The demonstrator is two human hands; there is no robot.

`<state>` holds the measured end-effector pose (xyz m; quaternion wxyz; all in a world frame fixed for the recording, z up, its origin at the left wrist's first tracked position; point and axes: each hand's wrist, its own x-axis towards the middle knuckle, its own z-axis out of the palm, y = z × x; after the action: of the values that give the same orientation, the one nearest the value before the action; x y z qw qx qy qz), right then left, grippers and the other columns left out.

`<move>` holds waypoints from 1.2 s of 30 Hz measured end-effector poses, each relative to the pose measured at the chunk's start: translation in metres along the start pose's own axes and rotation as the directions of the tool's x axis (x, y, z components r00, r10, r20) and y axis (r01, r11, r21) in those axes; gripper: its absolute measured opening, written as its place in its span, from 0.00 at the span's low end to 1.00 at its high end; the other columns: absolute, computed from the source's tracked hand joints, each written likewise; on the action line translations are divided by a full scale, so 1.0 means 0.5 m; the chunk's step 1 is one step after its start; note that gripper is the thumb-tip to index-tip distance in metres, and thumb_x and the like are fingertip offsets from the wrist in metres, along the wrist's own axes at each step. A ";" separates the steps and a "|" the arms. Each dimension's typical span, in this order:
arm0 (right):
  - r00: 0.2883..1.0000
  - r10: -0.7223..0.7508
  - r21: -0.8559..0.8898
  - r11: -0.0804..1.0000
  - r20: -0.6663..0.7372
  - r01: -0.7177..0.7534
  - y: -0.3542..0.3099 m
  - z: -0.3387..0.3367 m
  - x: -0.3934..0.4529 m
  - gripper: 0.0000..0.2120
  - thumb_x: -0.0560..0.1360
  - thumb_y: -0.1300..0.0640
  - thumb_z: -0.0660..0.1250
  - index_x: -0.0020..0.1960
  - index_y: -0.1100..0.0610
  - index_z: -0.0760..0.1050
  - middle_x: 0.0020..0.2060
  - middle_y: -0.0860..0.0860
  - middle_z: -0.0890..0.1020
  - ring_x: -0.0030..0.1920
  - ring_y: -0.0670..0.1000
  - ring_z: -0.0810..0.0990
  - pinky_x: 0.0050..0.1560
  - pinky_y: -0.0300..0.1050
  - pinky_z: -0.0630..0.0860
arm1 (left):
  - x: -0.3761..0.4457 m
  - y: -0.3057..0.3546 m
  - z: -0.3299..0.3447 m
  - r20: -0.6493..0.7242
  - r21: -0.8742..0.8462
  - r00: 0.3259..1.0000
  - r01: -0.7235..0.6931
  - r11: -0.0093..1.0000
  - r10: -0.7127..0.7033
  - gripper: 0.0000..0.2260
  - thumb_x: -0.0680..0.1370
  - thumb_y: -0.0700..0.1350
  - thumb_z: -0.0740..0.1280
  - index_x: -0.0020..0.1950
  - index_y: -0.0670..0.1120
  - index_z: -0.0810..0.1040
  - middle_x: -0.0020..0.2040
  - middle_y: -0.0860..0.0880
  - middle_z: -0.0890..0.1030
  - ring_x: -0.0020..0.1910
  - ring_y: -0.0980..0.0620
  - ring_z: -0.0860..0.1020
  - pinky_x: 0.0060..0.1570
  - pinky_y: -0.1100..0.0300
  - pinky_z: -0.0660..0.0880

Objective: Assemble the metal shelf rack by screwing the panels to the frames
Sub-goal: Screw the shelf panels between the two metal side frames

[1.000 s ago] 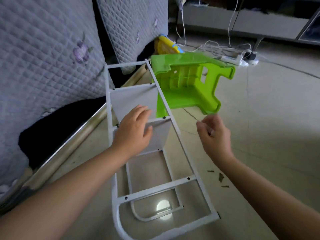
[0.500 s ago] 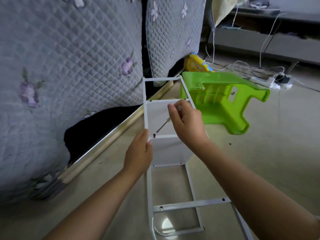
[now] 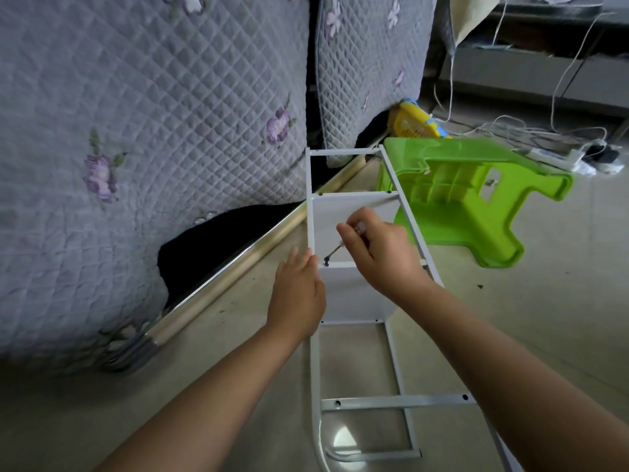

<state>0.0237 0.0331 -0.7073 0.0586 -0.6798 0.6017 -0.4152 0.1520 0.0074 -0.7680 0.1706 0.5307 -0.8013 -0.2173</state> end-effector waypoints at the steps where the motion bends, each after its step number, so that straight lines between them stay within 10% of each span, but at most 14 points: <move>1: 1.000 0.000 0.004 1.000 0.000 0.000 0.001 0.001 0.001 0.19 0.74 0.51 0.56 0.46 0.67 0.74 0.27 0.49 0.73 0.29 0.58 0.76 0.27 0.41 0.56 | 0.000 0.003 -0.003 0.021 0.032 1.000 0.008 0.999 -0.009 0.21 0.82 0.39 0.49 0.76 0.41 0.54 0.77 0.47 0.53 0.76 0.50 0.47 0.74 0.57 0.47; 6: 0.999 0.031 0.046 0.998 0.041 -0.033 0.004 -0.001 0.010 0.21 0.73 0.48 0.54 0.46 0.66 0.73 0.28 0.56 0.78 0.23 0.43 0.65 0.26 0.39 0.59 | 0.003 0.006 -0.006 0.129 0.073 0.991 0.027 0.997 -0.036 0.22 0.83 0.42 0.46 0.77 0.41 0.47 0.78 0.45 0.48 0.76 0.50 0.44 0.72 0.59 0.41; 13: 0.994 0.011 -0.075 0.997 0.113 -0.002 -0.011 -0.009 0.016 0.16 0.78 0.51 0.60 0.45 0.65 0.74 0.24 0.45 0.71 0.32 0.57 0.75 0.32 0.43 0.65 | -0.011 0.006 -0.021 0.292 0.206 0.955 -0.003 0.979 -0.059 0.26 0.83 0.46 0.47 0.76 0.39 0.38 0.76 0.43 0.38 0.75 0.48 0.37 0.72 0.57 0.39; 16: 0.993 0.036 -0.173 0.985 0.113 -0.016 -0.021 -0.007 0.024 0.16 0.78 0.50 0.60 0.45 0.64 0.74 0.32 0.55 0.79 0.39 0.59 0.78 0.36 0.47 0.70 | -0.033 0.008 -0.022 0.310 0.204 0.948 0.005 0.979 -0.069 0.25 0.83 0.45 0.47 0.76 0.40 0.38 0.76 0.44 0.37 0.75 0.49 0.37 0.72 0.58 0.39; 22: 0.992 0.080 -0.258 0.965 0.099 -0.052 -0.033 0.002 0.021 0.21 0.79 0.46 0.56 0.31 0.55 0.61 0.22 0.44 0.65 0.26 0.49 0.64 0.26 0.40 0.53 | -0.047 0.004 -0.013 0.228 0.094 0.973 0.000 0.996 -0.021 0.23 0.83 0.43 0.47 0.77 0.40 0.44 0.77 0.45 0.42 0.76 0.51 0.42 0.72 0.61 0.43; 36: 0.964 0.225 0.043 0.972 0.144 -0.233 -0.022 0.011 0.047 0.13 0.78 0.52 0.62 0.36 0.55 0.66 0.24 0.46 0.68 0.24 0.42 0.68 0.25 0.30 0.64 | -0.049 0.001 -0.010 0.218 0.061 0.976 -0.017 0.998 0.003 0.23 0.83 0.42 0.47 0.77 0.41 0.44 0.77 0.46 0.42 0.76 0.52 0.44 0.73 0.61 0.47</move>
<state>0.0340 0.0136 -0.6929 0.1680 -0.6309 0.6581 -0.3751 0.1635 0.0291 -0.7645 0.0665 0.5047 -0.8242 -0.2482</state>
